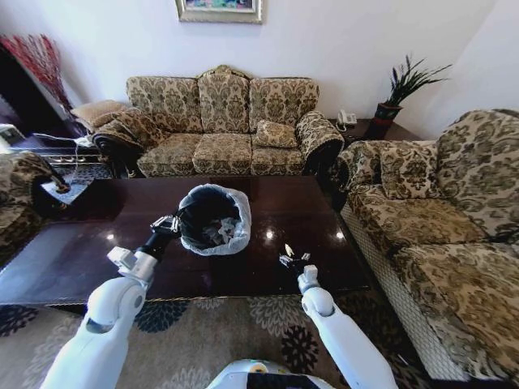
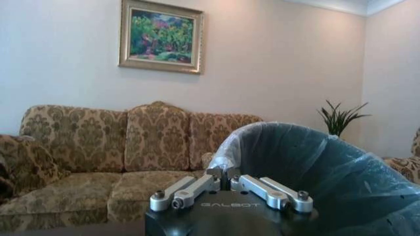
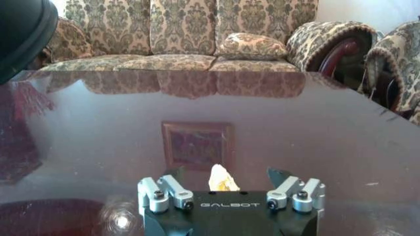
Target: Move to the front of the table and place the trash on the table into the trash bin.
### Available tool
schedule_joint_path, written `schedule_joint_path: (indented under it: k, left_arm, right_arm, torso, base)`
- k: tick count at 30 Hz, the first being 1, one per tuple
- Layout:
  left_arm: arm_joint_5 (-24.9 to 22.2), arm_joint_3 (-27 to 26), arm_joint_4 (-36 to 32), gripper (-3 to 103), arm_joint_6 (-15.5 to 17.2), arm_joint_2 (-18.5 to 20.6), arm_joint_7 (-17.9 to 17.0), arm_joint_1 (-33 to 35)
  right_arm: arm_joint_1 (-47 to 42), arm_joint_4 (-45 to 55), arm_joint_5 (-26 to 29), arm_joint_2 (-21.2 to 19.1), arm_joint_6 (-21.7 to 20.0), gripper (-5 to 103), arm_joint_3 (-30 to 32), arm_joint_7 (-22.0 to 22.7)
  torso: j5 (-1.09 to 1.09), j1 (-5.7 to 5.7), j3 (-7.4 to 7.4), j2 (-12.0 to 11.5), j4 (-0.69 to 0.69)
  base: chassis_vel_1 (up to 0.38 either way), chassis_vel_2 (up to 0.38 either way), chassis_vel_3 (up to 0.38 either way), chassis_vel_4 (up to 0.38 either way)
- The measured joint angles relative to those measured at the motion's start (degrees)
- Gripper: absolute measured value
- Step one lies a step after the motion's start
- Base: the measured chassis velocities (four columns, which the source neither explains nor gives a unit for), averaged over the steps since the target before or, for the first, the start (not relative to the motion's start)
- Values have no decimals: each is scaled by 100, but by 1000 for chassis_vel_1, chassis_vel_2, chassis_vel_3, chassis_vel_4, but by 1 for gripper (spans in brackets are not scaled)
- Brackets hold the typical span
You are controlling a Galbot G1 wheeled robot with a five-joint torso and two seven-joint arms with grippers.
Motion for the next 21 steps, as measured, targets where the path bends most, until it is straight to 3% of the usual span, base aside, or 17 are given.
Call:
schedule_joint_path:
  k: [3, 7, 10, 11, 13, 14, 16, 21]
  left_arm:
    - [-22, -10, -19, 2, 0, 30, 0, -21]
    - [-33, -12, -34, 2, 5, 62, 1, -34]
    - [-45, -14, -41, 2, 12, 69, 8, -26]
    - [-63, -20, -48, 2, 19, 80, 15, -14]
    - [-77, -27, -56, 2, 23, 87, 19, -8]
    - [-84, -35, -71, 2, 33, 93, 20, -2]
    - [-92, -38, -85, 2, 45, 99, 22, 3]
    - [-109, -49, -101, 2, 64, 128, 25, 2]
  right_arm:
    - [0, -25, 30, -6, 9, 78, -4, -18]
    - [22, -125, 47, 59, 45, 61, -8, -29]
    - [37, -188, 33, 73, 84, 57, -30, -30]
    - [49, -231, 24, 80, 92, 50, -45, -36]
    - [61, -267, 19, 91, 93, 50, -49, -39]
    - [73, -300, 17, 106, 94, 41, -48, -39]
    - [80, -322, 21, 124, 90, 41, -40, -37]
    - [95, -379, 23, 125, 76, 26, -21, -34]
  torso:
    - [1, 0, 0, 0, 0]
    - [1, 0, 0, 0, 0]
    - [0, 0, 0, 0, 0]
    - [0, 0, 0, 0, 0]
    - [0, 0, 0, 0, 0]
    - [0, 0, 0, 0, 0]
    - [0, 0, 0, 0, 0]
    - [-1, 0, -1, 1, -1]
  base:
    - [0, 0, 0, 0]
    - [0, 0, 0, 0]
    - [0, 0, 0, 0]
    - [0, 0, 0, 0]
    - [0, 0, 0, 0]
    - [0, 0, 0, 0]
    - [0, 0, 0, 0]
    - [0, 0, 0, 0]
